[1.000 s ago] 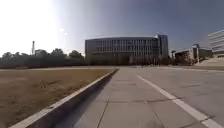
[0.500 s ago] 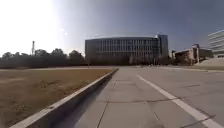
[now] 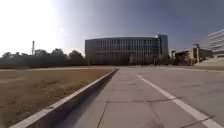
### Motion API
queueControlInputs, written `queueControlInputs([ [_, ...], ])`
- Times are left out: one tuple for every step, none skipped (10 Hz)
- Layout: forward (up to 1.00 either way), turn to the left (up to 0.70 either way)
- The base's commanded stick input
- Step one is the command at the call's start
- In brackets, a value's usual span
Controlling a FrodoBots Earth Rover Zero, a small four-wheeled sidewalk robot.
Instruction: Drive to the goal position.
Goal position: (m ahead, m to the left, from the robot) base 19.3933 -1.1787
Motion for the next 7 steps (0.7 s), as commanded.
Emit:
queueControlInputs([
  [0.05, 0.0],
  [0.05, 0.0],
  [0.05, 0.0],
  [0.05, 0.0],
  [0.04, 0.0],
  [0.05, 0.0],
  [0.05, 0.0],
])
